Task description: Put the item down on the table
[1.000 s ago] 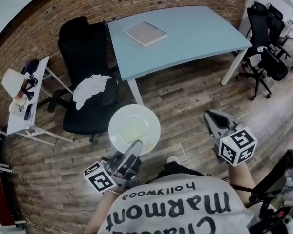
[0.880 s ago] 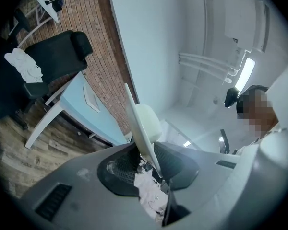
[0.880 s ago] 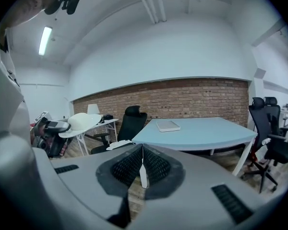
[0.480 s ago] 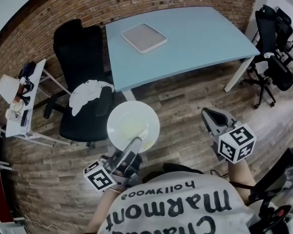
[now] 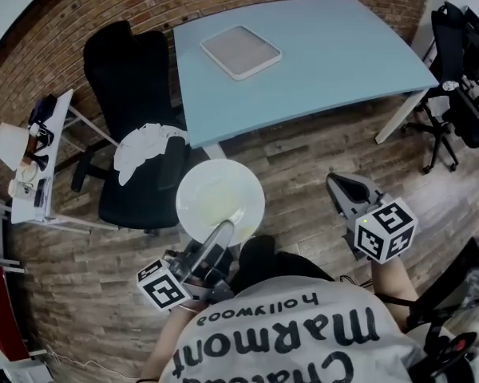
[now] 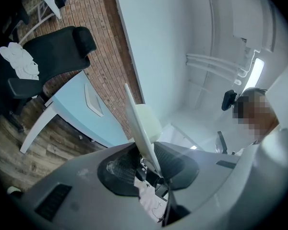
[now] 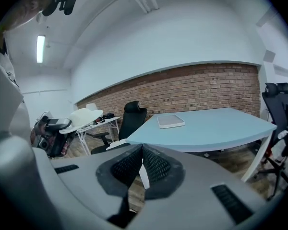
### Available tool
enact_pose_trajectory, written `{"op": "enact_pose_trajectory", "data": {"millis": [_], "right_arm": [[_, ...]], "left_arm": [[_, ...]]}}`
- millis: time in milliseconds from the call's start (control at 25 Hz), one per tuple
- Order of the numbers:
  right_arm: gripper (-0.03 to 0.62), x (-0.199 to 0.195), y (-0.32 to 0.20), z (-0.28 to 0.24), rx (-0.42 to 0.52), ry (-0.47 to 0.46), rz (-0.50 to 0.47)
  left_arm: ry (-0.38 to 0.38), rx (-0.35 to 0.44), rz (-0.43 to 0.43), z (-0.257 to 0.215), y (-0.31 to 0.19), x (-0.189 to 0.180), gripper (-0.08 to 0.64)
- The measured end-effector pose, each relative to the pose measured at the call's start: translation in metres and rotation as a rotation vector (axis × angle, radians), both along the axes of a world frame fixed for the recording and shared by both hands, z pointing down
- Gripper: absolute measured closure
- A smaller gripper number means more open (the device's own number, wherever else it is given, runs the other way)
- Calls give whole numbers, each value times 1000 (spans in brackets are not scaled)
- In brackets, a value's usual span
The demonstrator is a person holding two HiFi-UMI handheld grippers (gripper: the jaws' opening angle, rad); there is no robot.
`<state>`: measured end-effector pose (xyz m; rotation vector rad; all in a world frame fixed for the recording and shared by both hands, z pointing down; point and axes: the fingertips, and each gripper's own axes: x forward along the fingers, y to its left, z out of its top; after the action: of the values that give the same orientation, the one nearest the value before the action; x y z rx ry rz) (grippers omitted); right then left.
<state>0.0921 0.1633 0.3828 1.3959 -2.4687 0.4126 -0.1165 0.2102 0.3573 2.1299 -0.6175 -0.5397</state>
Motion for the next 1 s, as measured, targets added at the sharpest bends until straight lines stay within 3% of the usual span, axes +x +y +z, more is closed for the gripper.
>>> {"op": "enact_pose_trajectory", "data": {"millis": [680, 1000], "right_arm": [[583, -44, -141, -6, -18, -2, 45], [582, -56, -193, -13, -20, -13, 88]], "left_arm": [[-17, -3, 105, -4, -152, -32, 466], [-20, -21, 148, -6, -201, -47, 466]]}}
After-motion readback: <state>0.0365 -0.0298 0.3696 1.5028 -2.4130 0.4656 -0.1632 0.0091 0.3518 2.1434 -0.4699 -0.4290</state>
